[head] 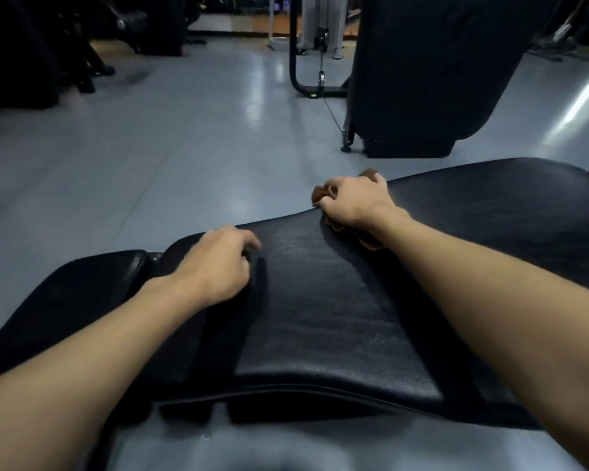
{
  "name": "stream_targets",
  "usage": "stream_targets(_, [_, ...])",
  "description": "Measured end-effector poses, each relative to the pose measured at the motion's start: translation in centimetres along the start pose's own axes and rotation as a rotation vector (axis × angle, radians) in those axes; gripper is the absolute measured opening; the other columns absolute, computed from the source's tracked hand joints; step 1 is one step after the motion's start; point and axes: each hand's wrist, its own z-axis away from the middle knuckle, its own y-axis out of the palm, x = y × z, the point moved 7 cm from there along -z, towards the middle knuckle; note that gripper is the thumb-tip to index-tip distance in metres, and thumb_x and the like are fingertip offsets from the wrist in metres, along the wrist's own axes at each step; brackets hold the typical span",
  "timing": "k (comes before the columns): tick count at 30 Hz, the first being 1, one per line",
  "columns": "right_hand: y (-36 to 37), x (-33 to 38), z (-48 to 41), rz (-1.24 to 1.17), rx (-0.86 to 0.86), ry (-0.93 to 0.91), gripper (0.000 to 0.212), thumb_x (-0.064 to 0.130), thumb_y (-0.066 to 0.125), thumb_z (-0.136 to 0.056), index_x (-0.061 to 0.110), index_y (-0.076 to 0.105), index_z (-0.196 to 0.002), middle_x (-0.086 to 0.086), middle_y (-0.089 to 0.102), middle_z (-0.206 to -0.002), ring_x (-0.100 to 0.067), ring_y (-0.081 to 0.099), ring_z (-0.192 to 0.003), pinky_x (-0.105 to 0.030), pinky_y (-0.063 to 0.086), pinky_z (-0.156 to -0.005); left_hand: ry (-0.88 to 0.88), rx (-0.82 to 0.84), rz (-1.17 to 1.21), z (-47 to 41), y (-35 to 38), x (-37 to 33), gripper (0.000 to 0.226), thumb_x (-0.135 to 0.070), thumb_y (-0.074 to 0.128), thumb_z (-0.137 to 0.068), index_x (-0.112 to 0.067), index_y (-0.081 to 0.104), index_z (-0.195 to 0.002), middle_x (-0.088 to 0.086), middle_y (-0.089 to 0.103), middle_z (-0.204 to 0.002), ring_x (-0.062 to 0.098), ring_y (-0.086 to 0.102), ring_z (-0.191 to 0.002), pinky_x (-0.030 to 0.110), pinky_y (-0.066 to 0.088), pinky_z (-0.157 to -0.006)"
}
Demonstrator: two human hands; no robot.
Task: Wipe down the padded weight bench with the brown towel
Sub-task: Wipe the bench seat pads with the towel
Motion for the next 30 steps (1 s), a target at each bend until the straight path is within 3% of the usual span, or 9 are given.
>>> stream_targets(4, [5.1, 12.1, 1.2, -0.020, 0.049, -0.163, 0.032, 0.042, 0.036, -0.089, 0.027, 0.060, -0.104, -0.004, 0.070, -0.097, -0.027, 0.060, -0.100, -0.043, 0.023, -0.105, -0.236, 0.084, 0.001, 3.1, -1.3, 9.7, 0.050, 0.004, 0.044, -0.083, -0.020, 0.063, -0.123, 0.002, 0.062, -0.119, 0.023, 0.054, -0.121, 0.027, 0.041, -0.099])
stream_targets(7, [7.3, 17.5, 1.7, -0.004, 0.056, -0.211, 0.029, 0.041, 0.039, -0.086, 0.026, 0.057, -0.103, -0.003, 0.067, -0.098, -0.028, 0.059, -0.098, -0.049, 0.025, -0.106, -0.247, 0.070, 0.132, 4.4, -1.3, 13.5, 0.055, 0.006, 0.043, -0.080, -0.019, 0.060, -0.126, 0.003, 0.061, -0.124, 0.020, 0.056, -0.120, 0.027, 0.042, -0.102])
stream_targets(10, [8.5, 20.0, 2.3, -0.029, 0.041, -0.211, 0.037, 0.041, 0.044, -0.085, 0.026, 0.059, -0.116, -0.002, 0.067, -0.110, -0.028, 0.057, -0.109, -0.055, 0.022, -0.110, -0.216, 0.041, 0.326, 4.6, -1.0, 15.1, 0.056, 0.006, 0.042, -0.077, -0.020, 0.061, -0.122, 0.003, 0.062, -0.126, 0.017, 0.057, -0.120, 0.035, 0.045, -0.106])
stream_targets(14, [9.9, 25.6, 4.9, -0.193, 0.036, -0.301, 0.043, 0.027, 0.055, -0.083, 0.026, 0.060, -0.125, -0.003, 0.068, -0.118, -0.027, 0.053, -0.119, -0.052, 0.026, -0.110, -0.240, -0.095, 0.603, 5.3, -2.0, 16.7, 0.037, 0.007, 0.042, -0.089, -0.018, 0.062, -0.106, 0.000, 0.064, -0.107, 0.017, 0.062, -0.102, 0.036, 0.052, -0.096])
stream_targets(17, [9.8, 27.5, 5.7, -0.357, -0.056, -0.229, 0.048, 0.019, 0.056, -0.080, 0.028, 0.062, -0.126, -0.003, 0.070, -0.119, -0.028, 0.057, -0.117, -0.040, 0.040, -0.104, -0.347, -0.223, 0.874, 5.7, -4.3, 18.7, 0.020, -0.012, 0.046, -0.097, -0.012, 0.060, -0.112, 0.007, 0.061, -0.102, 0.024, 0.061, -0.089, 0.038, 0.054, -0.083])
stream_targets(21, [7.4, 28.6, 5.6, -0.719, -0.197, -0.078, 0.050, 0.012, 0.059, -0.078, 0.021, 0.062, -0.127, -0.003, 0.070, -0.118, -0.021, 0.062, -0.113, -0.026, 0.045, -0.097, -0.462, 0.076, 1.355, 6.1, -5.3, 19.6, 0.058, -0.054, 0.053, -0.092, -0.014, 0.043, -0.134, 0.024, 0.054, -0.123, 0.045, 0.060, -0.110, 0.051, 0.051, -0.095])
stream_targets(24, [5.7, 33.3, 7.3, -0.762, -0.261, -0.184, 0.063, 0.016, 0.062, -0.077, 0.019, 0.044, -0.138, -0.002, 0.068, -0.115, -0.023, 0.062, -0.108, -0.032, 0.047, -0.093, -0.355, 0.152, 1.454, 6.2, -6.1, 19.7, 0.045, -0.062, 0.055, -0.087, -0.021, 0.064, -0.105, 0.014, 0.068, -0.094, 0.034, 0.068, -0.089, 0.048, 0.053, -0.089])
stream_targets(27, [7.0, 37.3, 9.0, -0.778, -0.049, -0.301, 0.081, 0.029, 0.074, -0.076, 0.013, 0.031, -0.143, 0.001, 0.063, -0.120, -0.020, 0.061, -0.112, -0.037, 0.047, -0.098, -0.379, 0.057, 1.497, 6.2, -6.2, 21.9, 0.035, -0.048, 0.056, -0.092, -0.017, 0.071, -0.099, 0.007, 0.074, -0.105, 0.028, 0.072, -0.094, 0.038, 0.054, -0.091])
stream_targets(30, [8.9, 37.2, 9.5, -0.927, 0.212, -0.277, 0.073, 0.018, 0.077, -0.082, 0.012, 0.039, -0.144, 0.000, 0.054, -0.136, -0.011, 0.051, -0.125, -0.029, 0.042, -0.107, -0.454, 0.055, 1.416, 7.3, -5.6, 25.7, 0.028, -0.030, 0.053, -0.097, -0.013, 0.065, -0.078, 0.006, 0.072, -0.070, 0.020, 0.070, -0.060, 0.028, 0.059, -0.060])
